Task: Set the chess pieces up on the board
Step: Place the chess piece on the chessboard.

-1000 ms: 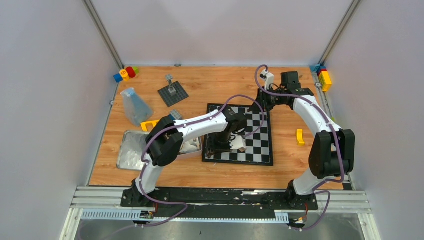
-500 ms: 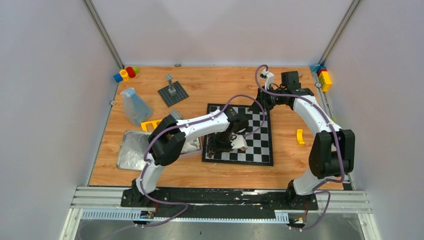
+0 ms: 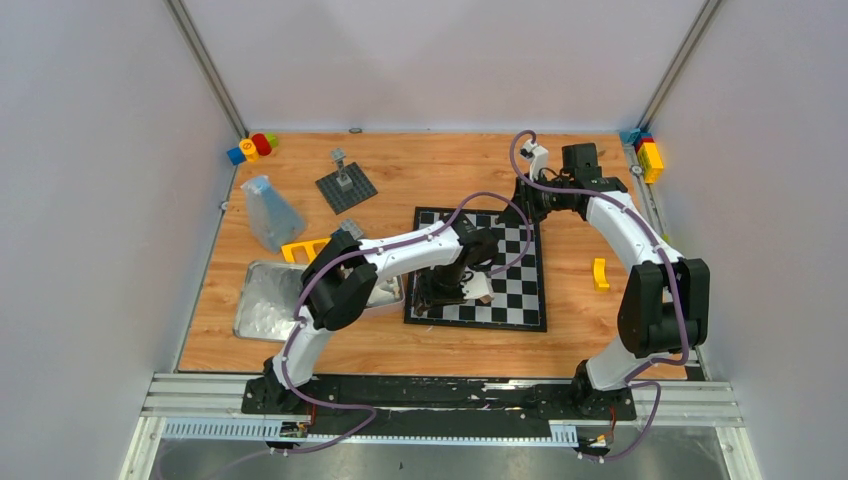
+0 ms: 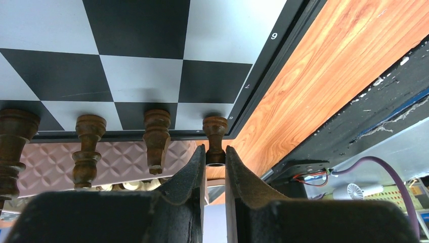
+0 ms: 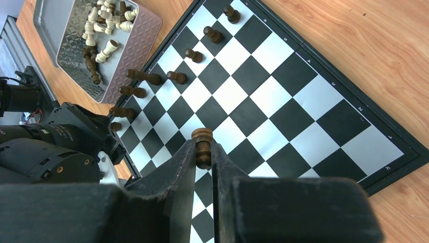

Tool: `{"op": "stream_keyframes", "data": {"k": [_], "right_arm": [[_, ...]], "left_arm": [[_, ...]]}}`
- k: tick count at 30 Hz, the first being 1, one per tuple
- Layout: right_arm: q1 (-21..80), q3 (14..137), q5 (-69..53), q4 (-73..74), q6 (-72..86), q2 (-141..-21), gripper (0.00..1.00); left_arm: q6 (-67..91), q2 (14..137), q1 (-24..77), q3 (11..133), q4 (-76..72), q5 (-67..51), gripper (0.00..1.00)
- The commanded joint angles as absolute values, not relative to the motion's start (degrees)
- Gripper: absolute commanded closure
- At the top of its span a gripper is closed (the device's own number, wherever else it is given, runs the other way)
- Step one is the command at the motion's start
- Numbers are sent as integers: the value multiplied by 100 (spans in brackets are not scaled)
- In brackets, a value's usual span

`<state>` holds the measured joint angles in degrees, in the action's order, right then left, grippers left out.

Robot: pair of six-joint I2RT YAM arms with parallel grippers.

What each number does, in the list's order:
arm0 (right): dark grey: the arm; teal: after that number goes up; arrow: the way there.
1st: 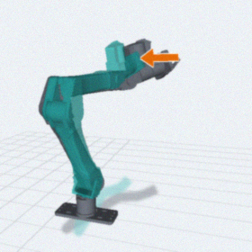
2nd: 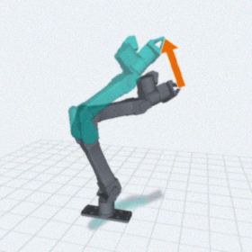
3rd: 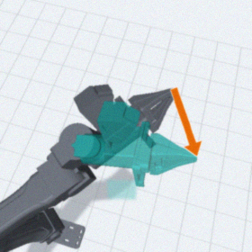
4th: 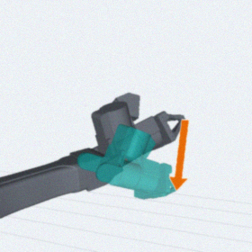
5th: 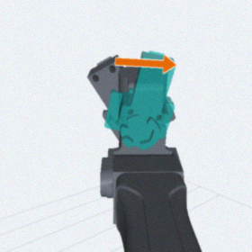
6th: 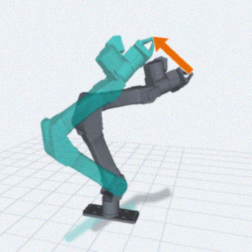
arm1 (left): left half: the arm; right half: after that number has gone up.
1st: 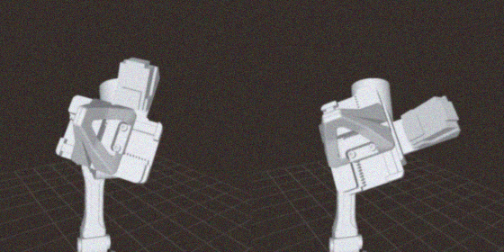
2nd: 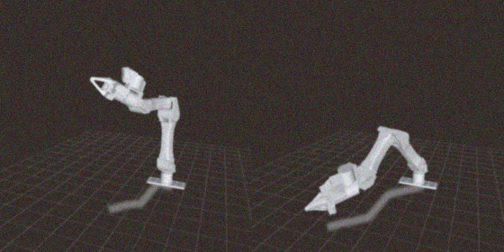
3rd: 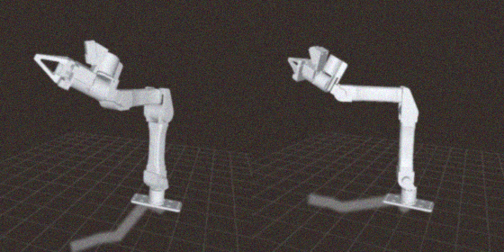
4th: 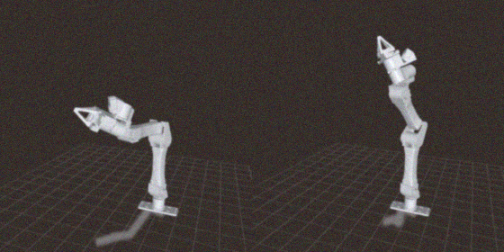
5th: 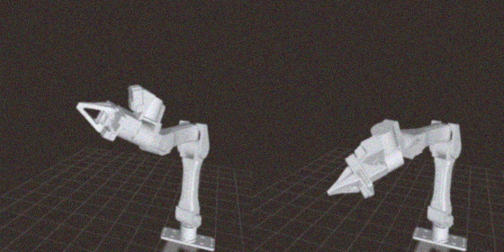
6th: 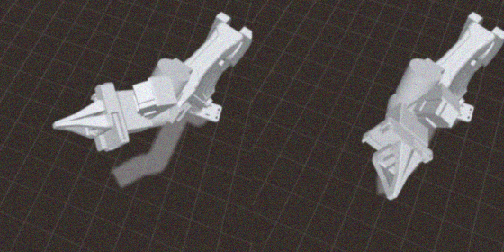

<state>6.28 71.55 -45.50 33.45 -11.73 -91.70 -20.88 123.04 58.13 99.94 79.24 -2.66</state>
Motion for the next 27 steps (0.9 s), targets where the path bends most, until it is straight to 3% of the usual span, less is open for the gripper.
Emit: {"op": "stream_keyframes", "data": {"k": [1,7,19,27], "right_arm": [[612,7128,-4685,3146,-1261,-9009,100],[610,7128,-4702,3150,-1257,-9018,100],[615,7119,-4693,3147,-1257,-9020,100],[613,7143,-4658,3149,-1248,-9018,100]], "left_arm": [[-1983,12354,5861,10239,7945,-269,85],[-1907,12385,5861,10286,7923,-233,81],[-1804,12316,5862,10301,7930,-145,59],[-1819,11988,5855,10474,8036,-117,50]]}}
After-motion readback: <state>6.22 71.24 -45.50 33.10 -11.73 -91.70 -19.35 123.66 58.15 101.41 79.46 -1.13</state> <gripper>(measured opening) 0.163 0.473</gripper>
